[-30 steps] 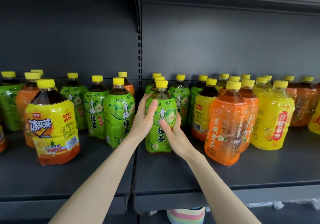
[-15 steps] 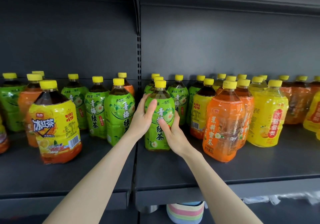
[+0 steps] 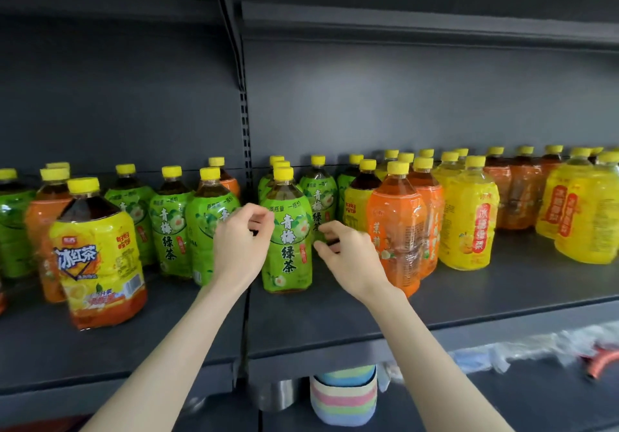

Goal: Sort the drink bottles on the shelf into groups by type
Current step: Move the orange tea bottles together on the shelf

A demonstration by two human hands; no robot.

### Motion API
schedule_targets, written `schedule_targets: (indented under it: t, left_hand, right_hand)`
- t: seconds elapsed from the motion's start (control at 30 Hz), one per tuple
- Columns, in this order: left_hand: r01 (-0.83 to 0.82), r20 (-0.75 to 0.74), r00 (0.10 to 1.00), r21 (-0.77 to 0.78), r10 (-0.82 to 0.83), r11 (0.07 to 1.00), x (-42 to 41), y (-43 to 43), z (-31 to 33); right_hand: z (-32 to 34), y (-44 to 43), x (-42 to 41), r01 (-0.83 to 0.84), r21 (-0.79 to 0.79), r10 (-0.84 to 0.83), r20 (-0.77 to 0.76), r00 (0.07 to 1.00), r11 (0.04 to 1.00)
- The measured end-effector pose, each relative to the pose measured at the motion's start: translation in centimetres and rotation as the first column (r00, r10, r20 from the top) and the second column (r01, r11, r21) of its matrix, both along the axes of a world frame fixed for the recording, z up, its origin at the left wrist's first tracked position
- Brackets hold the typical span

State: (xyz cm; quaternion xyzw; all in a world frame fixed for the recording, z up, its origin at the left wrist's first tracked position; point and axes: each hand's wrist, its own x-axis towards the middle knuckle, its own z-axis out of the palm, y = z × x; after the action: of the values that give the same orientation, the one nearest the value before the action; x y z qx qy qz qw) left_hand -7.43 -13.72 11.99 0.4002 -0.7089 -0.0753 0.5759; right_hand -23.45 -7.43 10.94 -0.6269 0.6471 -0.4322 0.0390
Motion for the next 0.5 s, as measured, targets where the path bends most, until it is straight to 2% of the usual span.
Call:
schedule_targets:
  t: [0.27, 0.5]
  left_hand:
    - [0.169, 0.021, 0.985, 0.018, -0.169, 0.986, -6.8, 4.7, 0.4]
    - [0.193, -0.139, 0.975, 0.133, -0.175, 0.972, -15.9, 6.1, -1.3]
  right_hand:
    - [0.9, 5.2, -6.8, 0.027, -0.25, -0.032, -0.014, 0.999, 0.968]
    - [0.4, 6.8, -15.8, 0.037, -0.256, -0.033, 0.021, 0.999, 0.966]
